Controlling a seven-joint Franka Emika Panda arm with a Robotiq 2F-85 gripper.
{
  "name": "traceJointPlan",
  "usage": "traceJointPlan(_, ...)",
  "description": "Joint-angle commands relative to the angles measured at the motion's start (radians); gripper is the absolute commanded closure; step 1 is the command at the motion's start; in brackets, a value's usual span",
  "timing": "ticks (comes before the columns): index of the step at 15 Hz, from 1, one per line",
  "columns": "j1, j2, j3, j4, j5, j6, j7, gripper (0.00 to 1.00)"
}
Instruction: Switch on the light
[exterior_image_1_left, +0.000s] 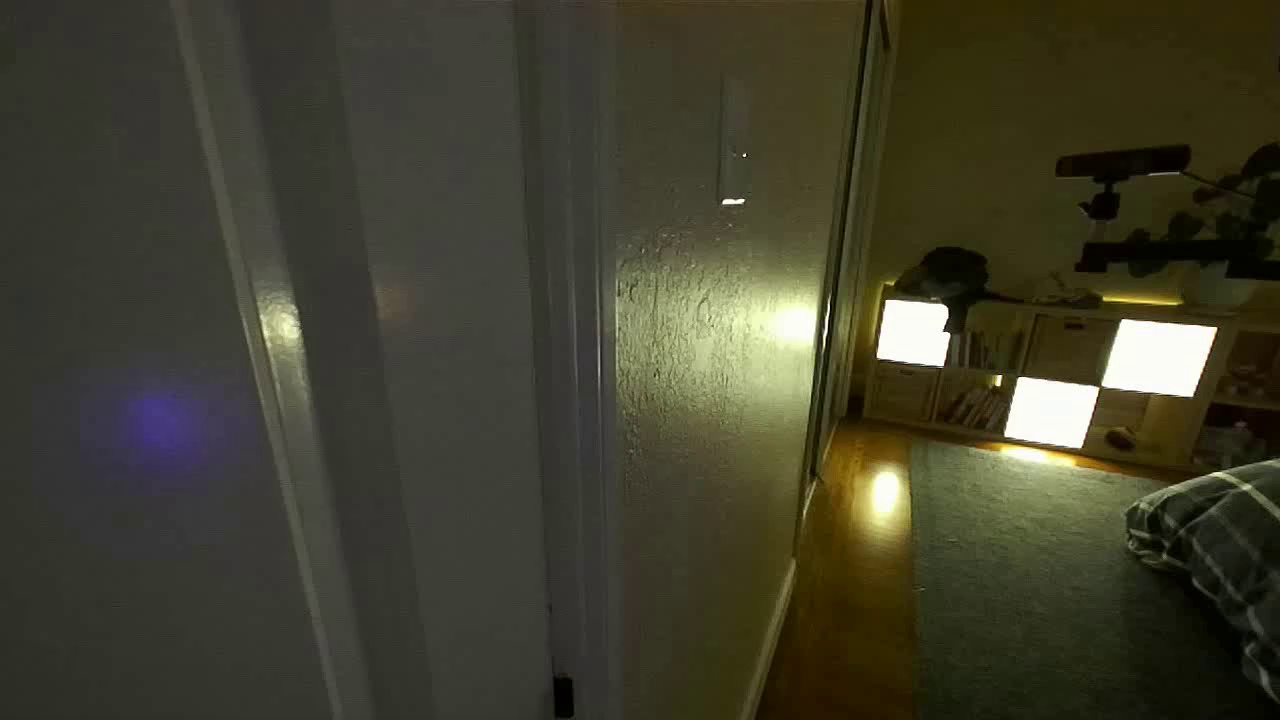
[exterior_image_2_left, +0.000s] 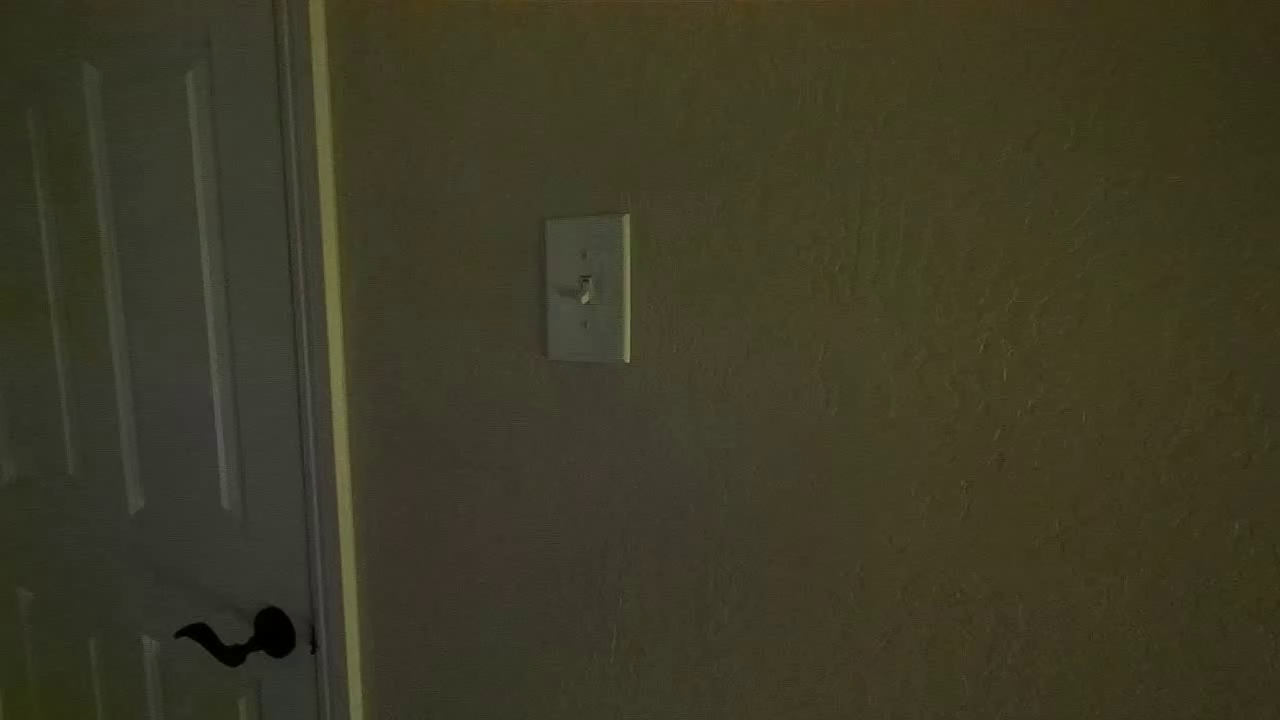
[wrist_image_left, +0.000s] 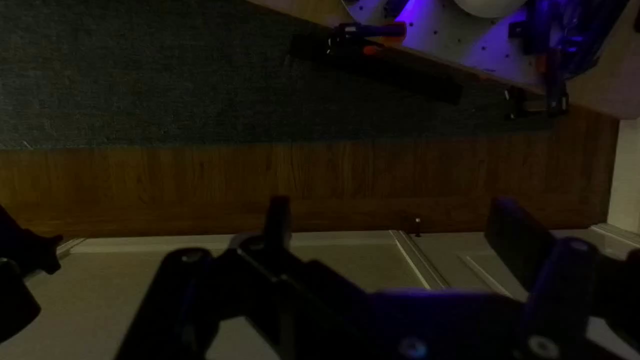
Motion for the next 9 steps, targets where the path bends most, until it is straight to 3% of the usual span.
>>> traceJointPlan(1, 0.004, 0.001, -0.003, 0.003, -0.001, -0.003, 0.001, 0.0)
traceJointPlan(9, 0.012, 0.016, -0.001, 0.009, 0.0, 0.008, -0.006, 0.0)
